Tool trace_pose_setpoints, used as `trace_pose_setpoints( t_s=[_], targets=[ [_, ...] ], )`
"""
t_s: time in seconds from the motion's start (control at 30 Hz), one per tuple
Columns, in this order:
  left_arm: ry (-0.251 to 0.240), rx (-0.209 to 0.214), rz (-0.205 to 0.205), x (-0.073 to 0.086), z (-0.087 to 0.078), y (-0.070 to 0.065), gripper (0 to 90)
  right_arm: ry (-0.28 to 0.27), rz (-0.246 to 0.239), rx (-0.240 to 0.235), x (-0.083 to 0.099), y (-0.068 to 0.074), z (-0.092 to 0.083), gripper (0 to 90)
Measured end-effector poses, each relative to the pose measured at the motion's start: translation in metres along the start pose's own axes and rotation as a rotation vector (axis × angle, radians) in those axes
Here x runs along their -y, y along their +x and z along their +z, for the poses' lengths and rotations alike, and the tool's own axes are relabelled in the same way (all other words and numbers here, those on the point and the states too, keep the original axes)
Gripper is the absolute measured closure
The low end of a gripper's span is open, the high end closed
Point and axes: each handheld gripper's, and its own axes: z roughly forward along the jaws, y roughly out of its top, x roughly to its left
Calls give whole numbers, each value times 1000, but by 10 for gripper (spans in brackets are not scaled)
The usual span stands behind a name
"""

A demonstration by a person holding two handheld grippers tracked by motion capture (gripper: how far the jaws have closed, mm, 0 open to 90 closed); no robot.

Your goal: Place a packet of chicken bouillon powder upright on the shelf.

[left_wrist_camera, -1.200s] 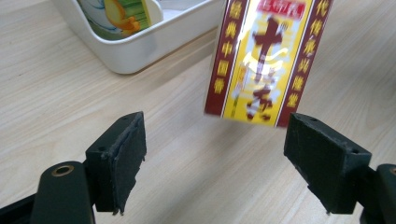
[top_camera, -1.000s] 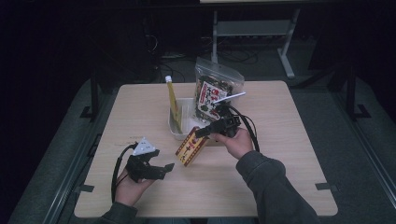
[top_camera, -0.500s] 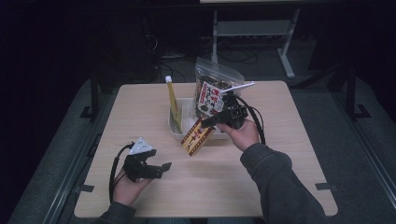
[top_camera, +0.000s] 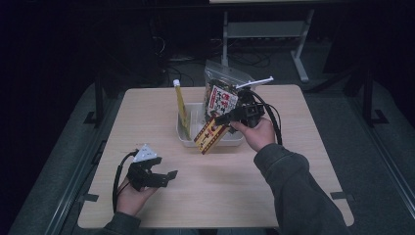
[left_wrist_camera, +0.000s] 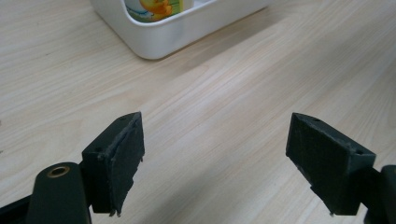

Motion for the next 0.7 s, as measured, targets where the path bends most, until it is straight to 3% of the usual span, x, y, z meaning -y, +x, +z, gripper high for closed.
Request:
trace_pose_setpoints(
  t_s=[0.33,0.7],
  targets=[
    [-2,-10,-20,3,-3,6,190,-29,-9,44,-17,5,-10,675],
    [-9,-15,-32,5,-5,12,190,-33,-6,78,-35,8,-7,676]
  ],
)
